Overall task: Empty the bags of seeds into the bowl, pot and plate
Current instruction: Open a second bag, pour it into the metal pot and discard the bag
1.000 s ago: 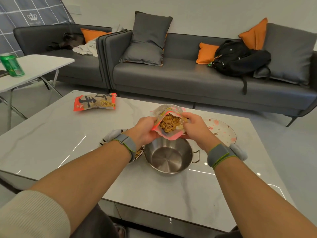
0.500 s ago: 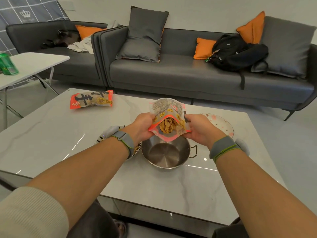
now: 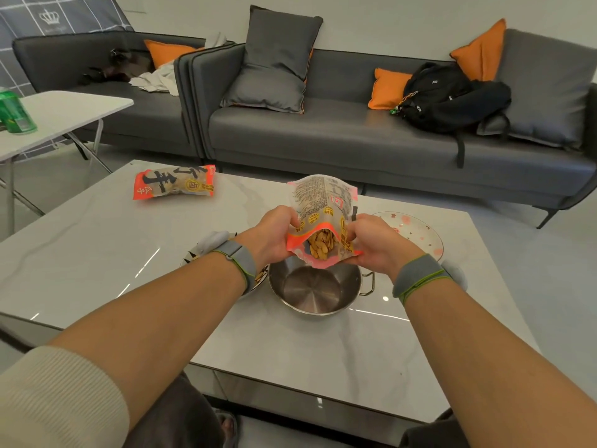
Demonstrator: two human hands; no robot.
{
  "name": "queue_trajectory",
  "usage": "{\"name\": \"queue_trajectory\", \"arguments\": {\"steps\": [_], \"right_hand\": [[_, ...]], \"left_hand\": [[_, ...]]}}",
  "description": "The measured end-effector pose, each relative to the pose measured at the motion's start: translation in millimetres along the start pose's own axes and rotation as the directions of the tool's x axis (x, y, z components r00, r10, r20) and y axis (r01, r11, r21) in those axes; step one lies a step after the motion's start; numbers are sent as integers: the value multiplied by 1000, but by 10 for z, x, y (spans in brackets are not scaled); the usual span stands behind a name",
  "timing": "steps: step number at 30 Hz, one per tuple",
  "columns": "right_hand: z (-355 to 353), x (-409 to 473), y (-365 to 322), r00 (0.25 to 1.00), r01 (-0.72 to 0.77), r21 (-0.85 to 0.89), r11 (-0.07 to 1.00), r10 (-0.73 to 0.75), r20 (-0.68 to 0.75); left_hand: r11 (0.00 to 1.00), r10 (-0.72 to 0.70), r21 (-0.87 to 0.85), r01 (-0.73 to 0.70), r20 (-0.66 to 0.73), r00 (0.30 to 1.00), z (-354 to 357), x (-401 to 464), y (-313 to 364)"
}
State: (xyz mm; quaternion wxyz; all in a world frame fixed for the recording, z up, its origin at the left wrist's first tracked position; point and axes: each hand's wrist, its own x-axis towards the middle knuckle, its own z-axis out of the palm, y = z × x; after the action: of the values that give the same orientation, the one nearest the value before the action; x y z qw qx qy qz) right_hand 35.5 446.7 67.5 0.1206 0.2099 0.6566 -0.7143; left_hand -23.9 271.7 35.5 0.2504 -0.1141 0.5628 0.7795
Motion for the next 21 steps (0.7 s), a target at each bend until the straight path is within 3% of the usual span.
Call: {"name": "queue_trajectory", "arguments": {"steps": [21], "right_hand": [[110, 71, 44, 1000, -7, -46, 999, 7, -7]], "left_hand": [[996, -10, 84, 5, 50, 999, 29, -32, 22]]}}
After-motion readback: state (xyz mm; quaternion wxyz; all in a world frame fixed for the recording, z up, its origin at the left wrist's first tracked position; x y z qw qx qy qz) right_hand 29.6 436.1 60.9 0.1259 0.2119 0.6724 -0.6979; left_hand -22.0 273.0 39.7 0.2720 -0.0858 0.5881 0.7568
